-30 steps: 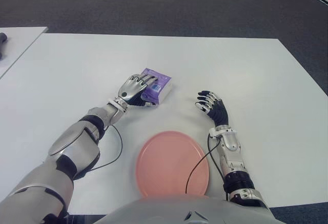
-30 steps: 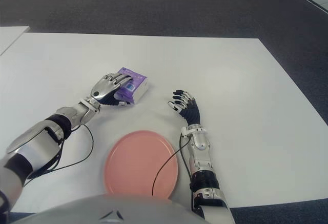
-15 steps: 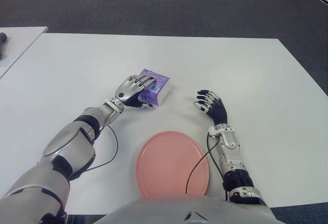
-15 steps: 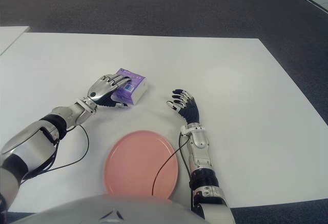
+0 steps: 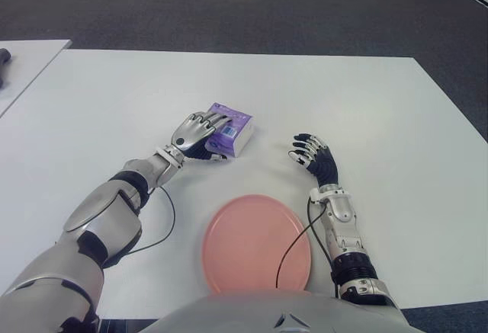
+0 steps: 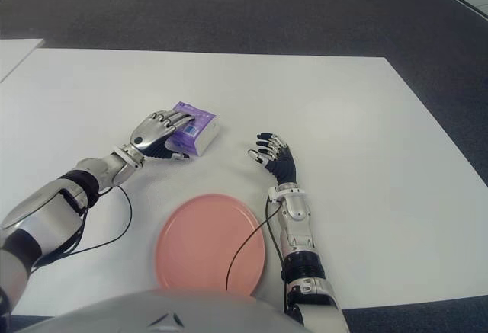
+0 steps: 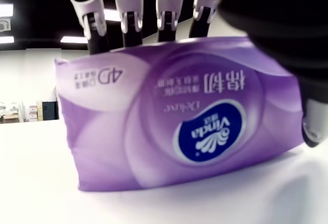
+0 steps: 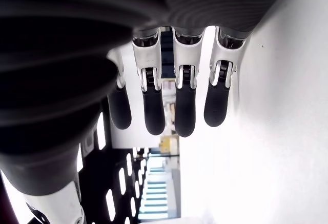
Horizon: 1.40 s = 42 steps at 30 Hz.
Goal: Put the tissue paper into the plate.
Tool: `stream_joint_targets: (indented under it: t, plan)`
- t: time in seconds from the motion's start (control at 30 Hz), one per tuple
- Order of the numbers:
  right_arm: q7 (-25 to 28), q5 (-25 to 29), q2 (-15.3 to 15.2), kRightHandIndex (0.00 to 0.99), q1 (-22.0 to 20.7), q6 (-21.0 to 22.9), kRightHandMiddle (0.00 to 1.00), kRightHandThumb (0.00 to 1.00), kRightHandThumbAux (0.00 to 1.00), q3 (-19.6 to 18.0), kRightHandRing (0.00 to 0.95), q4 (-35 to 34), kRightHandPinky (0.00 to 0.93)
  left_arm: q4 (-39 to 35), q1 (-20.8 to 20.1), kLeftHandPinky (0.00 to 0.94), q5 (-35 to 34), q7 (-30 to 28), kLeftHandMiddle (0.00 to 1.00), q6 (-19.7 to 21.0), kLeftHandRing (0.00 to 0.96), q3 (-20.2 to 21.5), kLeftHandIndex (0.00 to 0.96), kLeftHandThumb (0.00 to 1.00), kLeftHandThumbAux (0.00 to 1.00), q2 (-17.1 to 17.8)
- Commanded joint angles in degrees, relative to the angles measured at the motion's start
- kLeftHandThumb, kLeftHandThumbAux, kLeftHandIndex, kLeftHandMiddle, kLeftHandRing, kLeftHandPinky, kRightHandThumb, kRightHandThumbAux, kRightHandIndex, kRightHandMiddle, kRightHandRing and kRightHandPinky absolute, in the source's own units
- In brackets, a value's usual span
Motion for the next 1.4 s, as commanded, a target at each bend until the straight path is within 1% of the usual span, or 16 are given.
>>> stream_joint_targets:
  t: [0.03, 0.17, 0.27, 0.33, 0.43, 0.57, 0.67, 0.77, 0.93, 1.13, 1.17, 1.27, 1.4]
  plan:
    - [-0.01, 0.04, 0.14, 0.295, 2.52, 4.40, 0.318, 0.470, 0.785, 0.04, 0.308, 2.48, 0.321, 2.02, 2.24, 0.326, 1.68, -3.84, 0.197, 1.39, 0.261, -1.36, 0.117, 0.468, 0.494, 0.11]
    - [0.22, 0.28, 0.13, 0.292, 2.60, 4.36, 0.315, 0.471, 0.779, -0.05, 0.308, 2.45, 0.319, 1.98, 1.90, 0.333, 1.87, -2.07, 0.209, 1.63, 0.271, -1.40, 0.127, 0.473, 0.503, 0.11]
    - [0.98, 0.82, 0.02, 0.285, 2.42, 3.22, 0.309, 0.461, 0.784, -0.38, 0.303, 3.42, 0.314, 1.93, 1.30, 0.299, 1.55, -1.54, 0.208, 1.47, 0.258, -1.01, 0.135, 0.474, 0.509, 0.25]
    - [1.82, 1.19, -0.14, 0.281, 2.16, 1.83, 0.307, 0.436, 0.795, -0.64, 0.300, 4.58, 0.318, 1.83, 0.40, 0.266, 1.01, -1.75, 0.201, 1.04, 0.237, -0.40, 0.142, 0.470, 0.512, 0.52]
    - [2.27, 1.30, -0.13, 0.278, 2.31, 1.33, 0.306, 0.408, 0.805, -0.76, 0.301, 4.45, 0.322, 1.45, -1.15, 0.249, 0.15, -2.21, 0.198, 0.10, 0.219, 0.62, 0.149, 0.465, 0.508, 0.96]
    - [1.59, 0.76, 0.01, 0.282, 2.42, 1.76, 0.308, 0.401, 0.801, -0.62, 0.305, 4.25, 0.324, 0.22, -3.66, 0.243, -2.00, -1.89, 0.197, -2.24, 0.209, 3.14, 0.153, 0.466, 0.489, 1.51]
    - [1.57, 0.62, 0.00, 0.284, 2.42, 1.68, 0.311, 0.410, 0.793, -0.52, 0.307, 4.28, 0.327, -0.07, -3.68, 0.246, -2.71, -0.55, 0.199, -3.50, 0.210, 4.40, 0.157, 0.478, 0.476, 1.40]
    - [1.10, 0.13, -0.01, 0.285, 2.21, 1.84, 0.310, 0.422, 0.787, -0.34, 0.306, 4.48, 0.323, -1.13, -4.43, 0.247, -3.64, 2.12, 0.207, -6.26, 0.217, 5.89, 0.165, 0.486, 0.465, 1.40]
    - [0.80, -0.04, -0.02, 0.288, 1.99, 2.54, 0.311, 0.453, 0.781, -0.28, 0.304, 4.49, 0.321, -2.73, -5.67, 0.239, -3.48, 5.11, 0.218, -8.88, 0.225, 6.93, 0.173, 0.481, 0.454, 2.03]
    - [1.15, 0.09, -0.27, 0.292, 1.79, 2.65, 0.311, 0.473, 0.772, -0.18, 0.304, 4.75, 0.321, -4.63, -7.16, 0.227, -2.95, 7.20, 0.220, -11.51, 0.225, 7.94, 0.176, 0.473, 0.445, 3.23]
    - [1.73, 0.31, -0.43, 0.293, 1.71, 2.07, 0.311, 0.475, 0.771, -0.21, 0.304, 5.20, 0.321, -4.91, -7.48, 0.226, -2.66, 7.14, 0.219, -11.73, 0.224, 7.81, 0.176, 0.472, 0.444, 3.51]
    - [2.49, 0.60, -0.63, 0.292, 1.68, 1.51, 0.314, 0.456, 0.769, -0.29, 0.304, 5.63, 0.319, -5.34, -8.08, 0.180, -2.02, 6.66, 0.213, -11.93, 0.209, 7.41, 0.170, 0.458, 0.440, 4.07]
    - [2.31, 0.23, -0.47, 0.290, 1.75, 1.83, 0.316, 0.445, 0.764, -0.07, 0.306, 5.35, 0.319, -4.54, -8.97, 0.126, -0.84, 5.28, 0.202, -10.39, 0.186, 6.48, 0.161, 0.436, 0.435, 4.29]
